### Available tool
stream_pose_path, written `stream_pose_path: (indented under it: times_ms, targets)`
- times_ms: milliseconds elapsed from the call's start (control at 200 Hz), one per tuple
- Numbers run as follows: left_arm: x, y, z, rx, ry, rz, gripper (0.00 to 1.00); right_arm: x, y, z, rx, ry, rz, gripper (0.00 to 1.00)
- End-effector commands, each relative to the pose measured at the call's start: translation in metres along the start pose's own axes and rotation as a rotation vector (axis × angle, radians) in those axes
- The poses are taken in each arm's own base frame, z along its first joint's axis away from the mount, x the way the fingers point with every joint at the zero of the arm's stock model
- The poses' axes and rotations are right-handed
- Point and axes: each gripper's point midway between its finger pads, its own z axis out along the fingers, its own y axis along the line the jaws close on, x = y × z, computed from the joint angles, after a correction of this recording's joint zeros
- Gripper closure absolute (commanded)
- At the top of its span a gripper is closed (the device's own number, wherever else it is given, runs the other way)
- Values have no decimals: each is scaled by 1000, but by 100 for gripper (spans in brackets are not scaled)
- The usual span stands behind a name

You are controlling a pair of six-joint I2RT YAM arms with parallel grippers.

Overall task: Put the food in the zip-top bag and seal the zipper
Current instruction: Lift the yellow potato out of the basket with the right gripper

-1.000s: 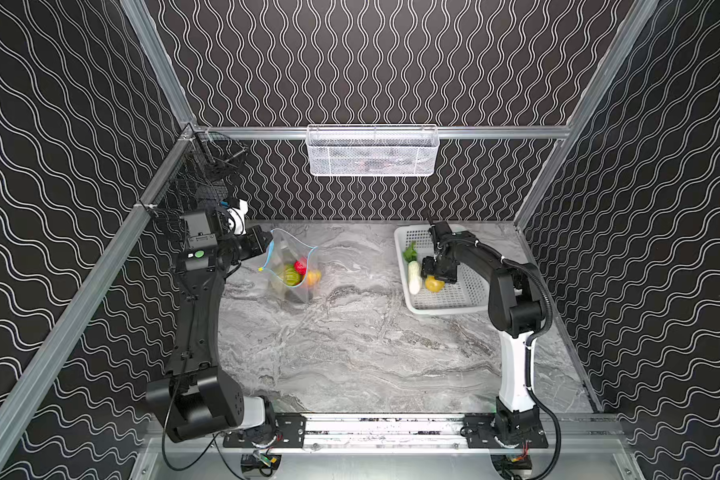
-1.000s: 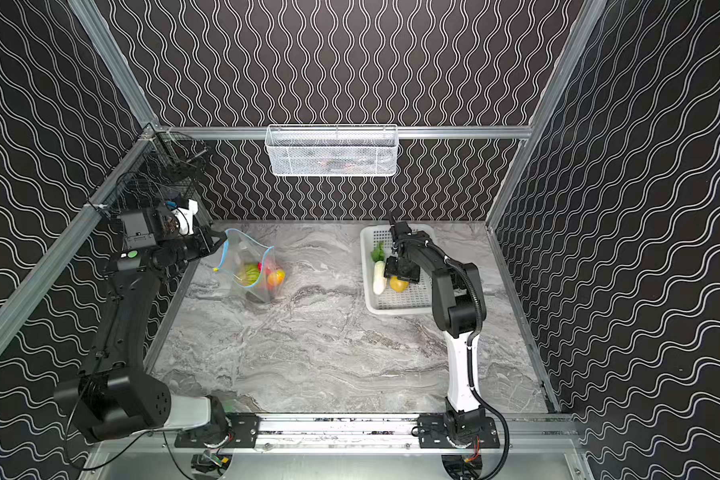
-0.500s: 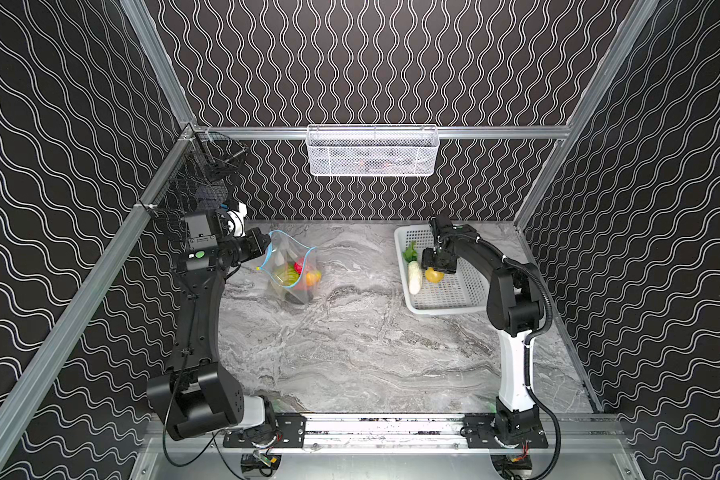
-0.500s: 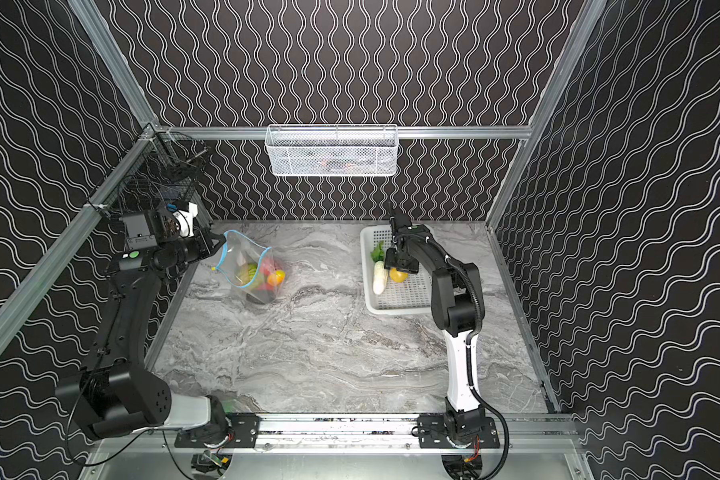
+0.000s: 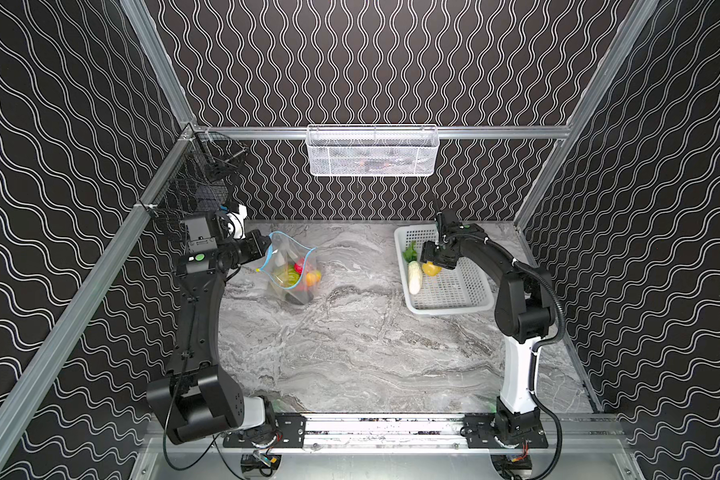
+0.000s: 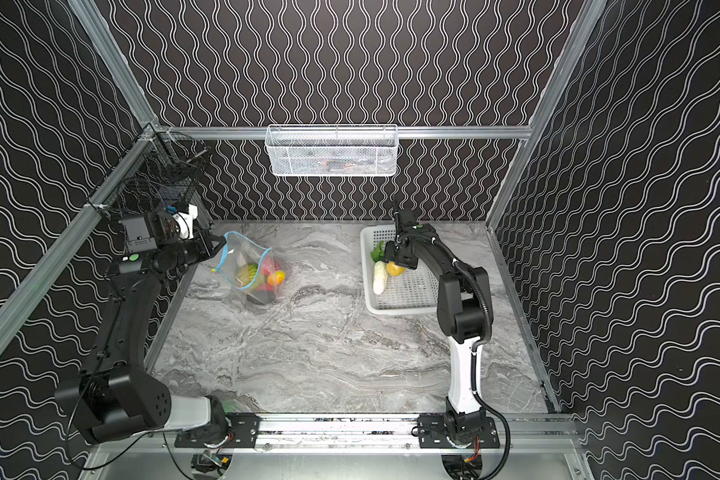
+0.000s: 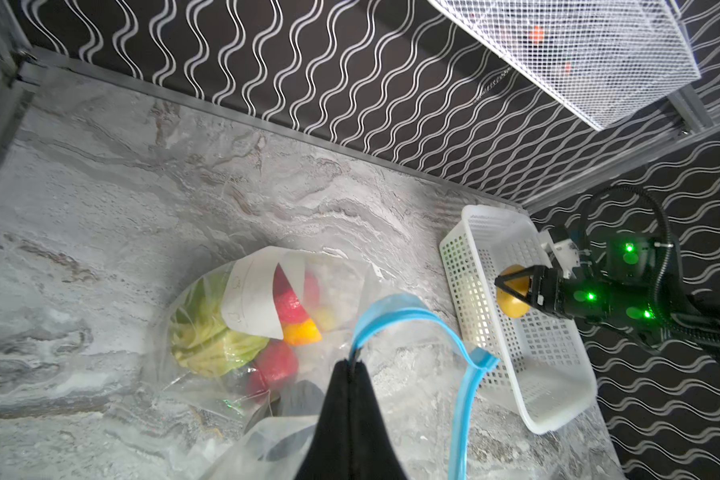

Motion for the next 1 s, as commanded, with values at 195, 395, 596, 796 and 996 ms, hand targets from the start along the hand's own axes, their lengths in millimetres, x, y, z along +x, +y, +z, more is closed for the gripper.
stream_pose_path:
  times_ms: [195,395,596,796,996]
  targets:
    - [-14,-11,-9,10,4,124,100,-25,32,-28,-149,-74,85,57]
    - [-10,-8,-1,31,37,131,100,-36,36,-45,-181,-145,141,57]
    - [-5,-6,3,43,33,155,100,-41,44,-63,-220,-170,169,62]
    - [3,-2,11,61,39,117,100,-42,52,-80,-235,-202,169,63]
    - [11,-1,15,74,58,84,100,-46,83,-92,-293,-243,146,63]
